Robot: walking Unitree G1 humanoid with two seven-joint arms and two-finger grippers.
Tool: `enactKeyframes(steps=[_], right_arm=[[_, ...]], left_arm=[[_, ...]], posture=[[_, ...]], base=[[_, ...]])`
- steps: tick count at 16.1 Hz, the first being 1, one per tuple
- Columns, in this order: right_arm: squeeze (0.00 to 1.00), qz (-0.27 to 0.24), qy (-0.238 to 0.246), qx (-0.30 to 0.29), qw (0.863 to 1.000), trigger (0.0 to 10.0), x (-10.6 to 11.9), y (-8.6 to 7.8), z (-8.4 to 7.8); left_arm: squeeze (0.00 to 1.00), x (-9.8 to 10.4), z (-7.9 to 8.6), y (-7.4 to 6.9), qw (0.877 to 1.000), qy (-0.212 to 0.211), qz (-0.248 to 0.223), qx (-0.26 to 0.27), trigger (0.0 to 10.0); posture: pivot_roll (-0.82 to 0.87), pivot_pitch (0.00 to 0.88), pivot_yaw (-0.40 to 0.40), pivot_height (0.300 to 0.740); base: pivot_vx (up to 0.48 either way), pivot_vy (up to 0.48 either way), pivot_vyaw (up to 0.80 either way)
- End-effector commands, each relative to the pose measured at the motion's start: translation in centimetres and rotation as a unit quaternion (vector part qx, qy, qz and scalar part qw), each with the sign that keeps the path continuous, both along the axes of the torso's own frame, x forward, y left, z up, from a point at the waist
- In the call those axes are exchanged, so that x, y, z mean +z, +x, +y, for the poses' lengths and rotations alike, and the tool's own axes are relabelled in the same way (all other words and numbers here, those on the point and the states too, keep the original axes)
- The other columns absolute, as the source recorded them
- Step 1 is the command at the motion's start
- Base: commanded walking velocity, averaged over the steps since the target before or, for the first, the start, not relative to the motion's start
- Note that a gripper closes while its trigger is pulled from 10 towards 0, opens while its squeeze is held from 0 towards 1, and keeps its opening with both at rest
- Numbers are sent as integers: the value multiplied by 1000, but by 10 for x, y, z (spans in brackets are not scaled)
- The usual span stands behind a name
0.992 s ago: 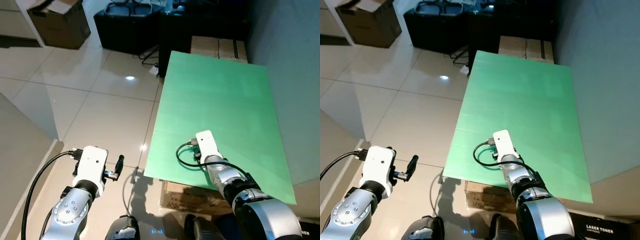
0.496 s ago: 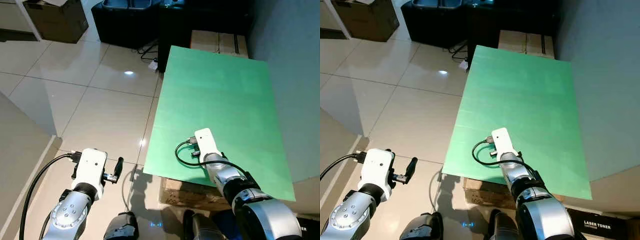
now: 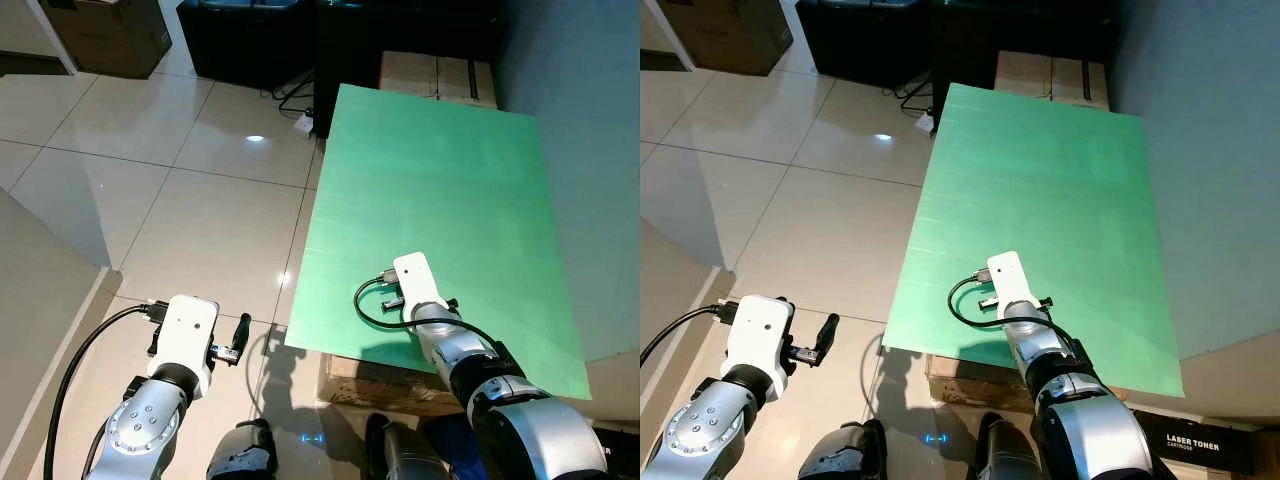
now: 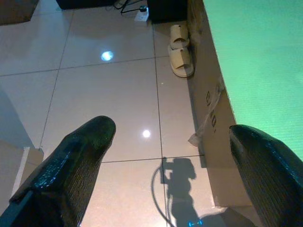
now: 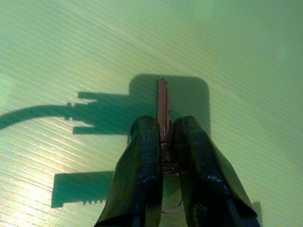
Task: Hang keys on a hook
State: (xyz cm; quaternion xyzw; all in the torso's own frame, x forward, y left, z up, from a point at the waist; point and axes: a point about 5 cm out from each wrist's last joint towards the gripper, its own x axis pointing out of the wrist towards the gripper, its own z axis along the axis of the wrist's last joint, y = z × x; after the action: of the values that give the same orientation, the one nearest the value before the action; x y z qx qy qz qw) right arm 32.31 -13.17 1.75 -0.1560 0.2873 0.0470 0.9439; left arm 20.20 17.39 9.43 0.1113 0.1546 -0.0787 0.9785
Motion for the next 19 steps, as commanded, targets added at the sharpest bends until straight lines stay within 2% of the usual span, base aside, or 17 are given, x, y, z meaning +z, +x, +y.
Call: enactKeyframes(steps=[1, 5, 11, 14, 19], right_arm=[[0, 80, -13, -18, 997, 0, -32, -29, -11], [0, 67, -20, -16, 997, 0, -29, -26, -10], [0, 9, -33, -4, 999, 0, -6, -5, -7], [0, -59, -43, 9, 997, 0, 21, 17, 2], [0, -127, -55, 23, 990, 0, 49, 35, 8]], left_arm=[[0, 2, -1, -2, 1000, 2, -1, -1, 10000], [0, 3, 0, -1, 1000, 2, -1, -2, 10000], [0, 4, -6, 3, 1000, -1, -4, -5, 10000], [0, 4, -7, 5, 1000, -3, -5, -7, 10000], [0, 0, -4, 6, 1000, -3, -3, -5, 10000]], posture=[[61, 288, 0, 723], [57, 288, 2, 723], [45, 285, 4, 723], [38, 278, 3, 723], [31, 275, 0, 723]], base=[[0, 0, 0], [0, 0, 0], [0, 0, 0], [0, 0, 0], [0, 0, 0]])
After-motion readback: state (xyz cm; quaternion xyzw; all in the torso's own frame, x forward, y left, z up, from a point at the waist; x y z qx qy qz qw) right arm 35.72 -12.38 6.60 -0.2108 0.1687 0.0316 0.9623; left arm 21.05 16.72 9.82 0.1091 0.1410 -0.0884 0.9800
